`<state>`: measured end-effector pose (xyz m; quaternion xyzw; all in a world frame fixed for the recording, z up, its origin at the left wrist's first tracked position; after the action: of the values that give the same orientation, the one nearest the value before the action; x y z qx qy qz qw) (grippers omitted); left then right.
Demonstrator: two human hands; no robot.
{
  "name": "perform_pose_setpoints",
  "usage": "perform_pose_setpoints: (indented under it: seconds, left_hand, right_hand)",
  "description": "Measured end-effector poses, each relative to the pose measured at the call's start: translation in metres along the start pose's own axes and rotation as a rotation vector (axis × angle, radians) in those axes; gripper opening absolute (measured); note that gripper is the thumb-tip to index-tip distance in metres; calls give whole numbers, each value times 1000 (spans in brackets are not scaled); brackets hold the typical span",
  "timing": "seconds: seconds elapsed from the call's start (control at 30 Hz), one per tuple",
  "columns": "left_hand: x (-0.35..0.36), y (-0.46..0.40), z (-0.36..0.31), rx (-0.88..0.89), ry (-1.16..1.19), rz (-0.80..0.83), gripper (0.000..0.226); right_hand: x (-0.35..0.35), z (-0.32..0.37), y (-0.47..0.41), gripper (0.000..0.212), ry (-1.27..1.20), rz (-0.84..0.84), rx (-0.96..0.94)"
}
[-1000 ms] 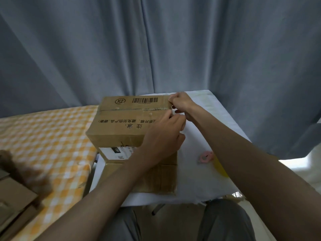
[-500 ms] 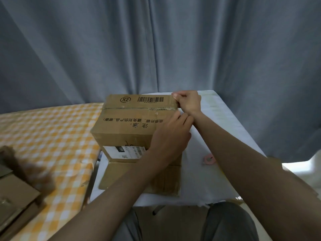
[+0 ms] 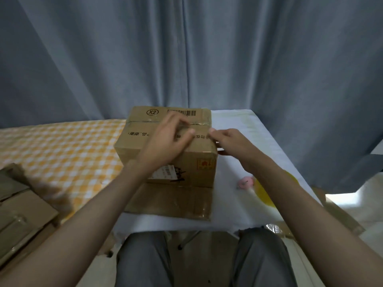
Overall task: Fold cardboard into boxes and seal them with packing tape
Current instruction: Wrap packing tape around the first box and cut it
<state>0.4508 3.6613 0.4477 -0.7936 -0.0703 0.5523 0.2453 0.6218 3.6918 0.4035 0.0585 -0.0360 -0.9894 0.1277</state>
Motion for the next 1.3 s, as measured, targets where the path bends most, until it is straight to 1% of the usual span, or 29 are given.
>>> perform_pose_setpoints:
  seconds: [0.07, 0.13, 0.17, 0.23, 0.3, 0.37, 0.43, 0.57, 0.6, 0.67, 0.7, 0.73, 0.83, 0.87, 0.93, 0.97, 1.0, 1.07, 1.1, 1.13, 1.17, 1.23, 1.3]
  left_hand:
    - [-19, 8, 45, -157, -155, -26, 42]
    - [-33, 17, 86, -332, -293, 20, 54]
    - [-34, 22, 101, -413, -293, 74, 58]
    - [-29, 28, 114, -507, -208, 174, 61]
    - [-28, 28, 112, -509, -163, 182, 57]
    - [-37, 25, 110, -515, -125, 133, 54]
    - [-49, 22, 109, -531, -90, 98, 55]
    - [-66, 24, 106, -581, -14, 28, 61]
    - [-67, 26, 103, -582, 13, 3, 58]
    - [-65, 29, 93, -535, 60, -54, 41]
    - [-63, 29, 89, -501, 69, -74, 35]
    - [-60, 29, 88, -483, 63, -84, 31]
    - [-52, 25, 102, -482, -22, -102, 15]
    - [-49, 22, 108, -486, -40, -93, 19]
    - [-40, 15, 121, -500, 11, -44, 49]
    - [-36, 11, 126, -518, 63, -25, 62]
    - [-33, 8, 129, -546, 122, -17, 70]
    - [-25, 3, 139, -618, 226, -28, 72]
    - [-22, 2, 142, -646, 242, -39, 69]
    - [-21, 2, 143, -661, 231, -50, 65]
    - [-20, 2, 143, -666, 213, -64, 62]
    - [-25, 5, 141, -664, 188, -118, 57]
    - [-34, 8, 136, -658, 188, -188, 54]
  right_hand:
    - [4, 0, 13, 37, 178, -6, -62]
    - [3, 4, 22, 42, 368, -61, -156]
    - [4, 3, 25, 44, 391, -68, -157]
    - [8, 0, 28, 40, 318, -44, -90]
    - [9, 4, 25, 38, 232, -72, -68]
    - [7, 14, 18, 37, 195, -135, -70]
    - [2, 25, 5, 35, 175, -198, -85]
    - [-18, 48, -30, 37, 84, -365, -154]
    - [-23, 51, -40, 36, 76, -403, -165]
    - [-30, 48, -62, 30, 49, -429, -146]
    - [-31, 43, -70, 25, 28, -423, -117]
    - [-31, 36, -76, 25, 12, -412, -83]
    - [-31, 18, -77, 59, 7, -384, -3]
    - [-30, 14, -75, 67, 2, -379, -2]
    - [-31, 6, -63, 74, -40, -410, 4]
    - [-28, 1, -56, 70, -83, -418, 14]
    - [-20, -5, -47, 60, -138, -395, 23]
    - [11, -14, -29, 33, -255, -241, 77]
    - [27, -16, -21, 25, -289, -157, 117]
    - [39, -18, -15, 25, -293, -97, 145]
    - [46, -17, -12, 32, -288, -65, 157]
    - [49, -12, -10, 47, -293, -63, 148]
    - [42, -2, -12, 52, -268, -79, 84]
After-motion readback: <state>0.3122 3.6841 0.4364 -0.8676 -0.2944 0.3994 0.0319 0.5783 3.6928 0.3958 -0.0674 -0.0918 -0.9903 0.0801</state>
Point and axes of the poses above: each hand's wrist, its own y-axis away from the middle knuckle, its own x-axis out of the palm, z = x × y, the point moved 8 cm from there along -y, towards the middle knuckle, and after that the axes turned 15 degrees about -y, right-handed, at the moved point
